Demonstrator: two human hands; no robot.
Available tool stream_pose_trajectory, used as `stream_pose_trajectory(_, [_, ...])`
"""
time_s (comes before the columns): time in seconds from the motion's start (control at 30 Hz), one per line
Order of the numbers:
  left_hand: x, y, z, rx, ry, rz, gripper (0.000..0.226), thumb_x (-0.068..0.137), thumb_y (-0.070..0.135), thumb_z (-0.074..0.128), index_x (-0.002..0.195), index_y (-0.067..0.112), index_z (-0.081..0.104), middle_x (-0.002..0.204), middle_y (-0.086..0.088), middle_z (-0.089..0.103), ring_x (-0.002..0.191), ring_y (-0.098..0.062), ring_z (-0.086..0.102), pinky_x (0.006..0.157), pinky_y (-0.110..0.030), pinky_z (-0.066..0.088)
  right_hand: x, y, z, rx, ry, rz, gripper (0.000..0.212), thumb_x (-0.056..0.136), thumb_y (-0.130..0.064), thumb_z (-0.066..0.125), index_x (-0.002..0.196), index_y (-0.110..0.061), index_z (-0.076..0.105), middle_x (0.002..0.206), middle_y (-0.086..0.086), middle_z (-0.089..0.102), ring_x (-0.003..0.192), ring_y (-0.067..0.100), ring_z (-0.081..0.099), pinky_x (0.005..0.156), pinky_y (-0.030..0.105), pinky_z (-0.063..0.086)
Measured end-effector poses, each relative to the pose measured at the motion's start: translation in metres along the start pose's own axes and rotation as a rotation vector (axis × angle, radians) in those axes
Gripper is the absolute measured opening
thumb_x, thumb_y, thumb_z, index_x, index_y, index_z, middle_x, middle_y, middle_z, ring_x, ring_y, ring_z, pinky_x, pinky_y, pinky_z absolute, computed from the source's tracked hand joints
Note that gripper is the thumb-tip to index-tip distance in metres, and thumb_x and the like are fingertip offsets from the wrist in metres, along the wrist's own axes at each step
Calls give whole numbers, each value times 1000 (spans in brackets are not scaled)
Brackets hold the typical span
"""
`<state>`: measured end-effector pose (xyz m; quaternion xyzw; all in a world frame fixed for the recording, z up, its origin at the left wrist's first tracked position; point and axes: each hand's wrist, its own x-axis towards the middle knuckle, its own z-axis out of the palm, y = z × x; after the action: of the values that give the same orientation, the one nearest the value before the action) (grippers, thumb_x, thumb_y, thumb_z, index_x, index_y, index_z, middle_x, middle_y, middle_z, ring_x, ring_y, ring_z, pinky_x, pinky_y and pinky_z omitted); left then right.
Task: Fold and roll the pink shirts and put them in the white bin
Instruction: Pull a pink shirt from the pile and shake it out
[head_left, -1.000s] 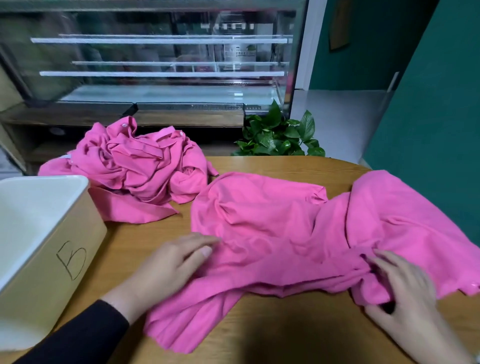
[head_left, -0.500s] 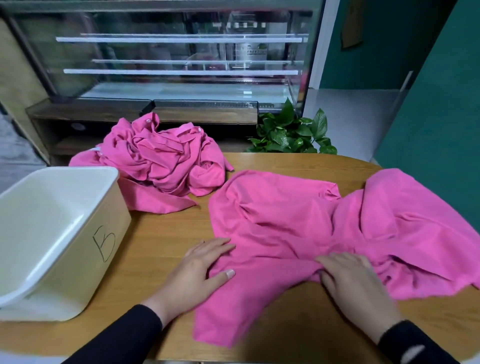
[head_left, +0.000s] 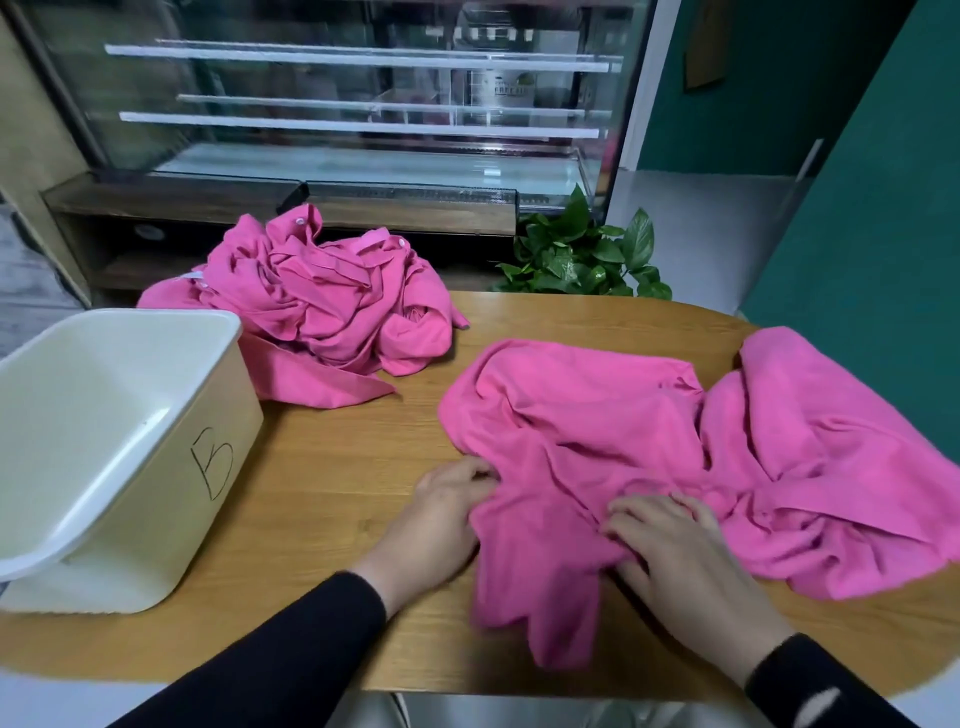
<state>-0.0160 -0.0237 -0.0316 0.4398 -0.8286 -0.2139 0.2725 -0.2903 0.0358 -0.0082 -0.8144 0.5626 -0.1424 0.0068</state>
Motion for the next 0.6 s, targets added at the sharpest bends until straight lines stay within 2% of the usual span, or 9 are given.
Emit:
stream_pose_trajectory(0.07, [31, 12, -27, -191, 248, -60, 28, 94, 14, 50, 110, 14, 73, 117, 4, 67, 111, -7, 59, 102, -25, 43, 23, -5, -23, 191, 155, 181, 13, 89, -15, 53, 93, -21, 64, 88, 3, 71, 82, 29, 68, 73, 40, 48])
stream_pose_trajectory(0.13, [71, 30, -70, -284, 461, -163, 26, 97, 9, 51, 115, 17, 69, 108, 5, 69, 101, -2, 60, 90, -7, 41, 59, -6, -55, 369, 261, 298, 19, 99, -9, 48, 90, -11, 65, 79, 8, 68, 73, 30, 62, 64, 37, 42])
stream_pose_trajectory(0.17, [90, 36, -88, -328, 516, -232, 25, 99, 14, 54, 120, 21, 65, 100, 9, 67, 92, 1, 59, 83, -5, 41, 76, -8, -72, 395, 278, 303, 23, 101, -11, 46, 85, -12, 63, 76, 4, 65, 69, 23, 57, 62, 34, 36])
stream_pose_trajectory(0.27, [115, 42, -109, -337, 646, -371, 36, 98, 30, 59, 132, 20, 55, 104, 6, 65, 86, -2, 60, 88, -26, 51, 114, -14, -101, 438, 249, 345, 37, 103, -19, 46, 66, -15, 48, 62, 4, 53, 59, 22, 44, 58, 36, 25])
stream_pose_trajectory(0.33, [101, 41, -102, -152, 786, -285, 25, 97, 29, 58, 120, 18, 58, 108, 6, 64, 90, -6, 58, 89, -34, 49, 123, -11, -103, 455, 222, 407, 45, 102, -20, 46, 59, -11, 39, 58, 11, 45, 58, 28, 38, 56, 40, 24])
stream_pose_trajectory(0.37, [90, 43, -95, -157, 801, -222, 17, 97, 32, 56, 109, 21, 60, 100, 12, 64, 87, -6, 57, 85, -32, 49, 127, -10, -104, 467, 208, 436, 49, 103, -21, 46, 56, -11, 35, 56, 11, 41, 57, 27, 34, 54, 40, 24])
stream_pose_trajectory(0.47, [60, 60, -64, -322, 459, -196, 35, 89, 58, 48, 97, 28, 64, 85, 15, 67, 83, -2, 61, 77, -21, 46, 127, -9, -102, 537, 205, 501, 56, 105, -24, 46, 52, -14, 30, 52, 7, 34, 51, 22, 27, 44, 31, 19])
stream_pose_trajectory(0.53, [41, 62, -36, -258, 200, -231, 64, 76, 71, 47, 121, 29, 64, 114, 13, 67, 108, -5, 60, 93, -21, 45, 126, -8, -96, 574, 199, 541, 57, 104, -26, 46, 50, -14, 32, 50, 6, 34, 48, 20, 28, 42, 27, 19])
stream_pose_trajectory(0.6, [19, 68, -9, -164, 28, -227, 103, 65, 82, 52, 151, 27, 40, 152, 9, 43, 140, -5, 37, 117, -27, 29, 125, -6, -92, 608, 217, 597, 55, 103, -26, 46, 50, -13, 36, 50, 7, 38, 48, 21, 30, 43, 29, 22])
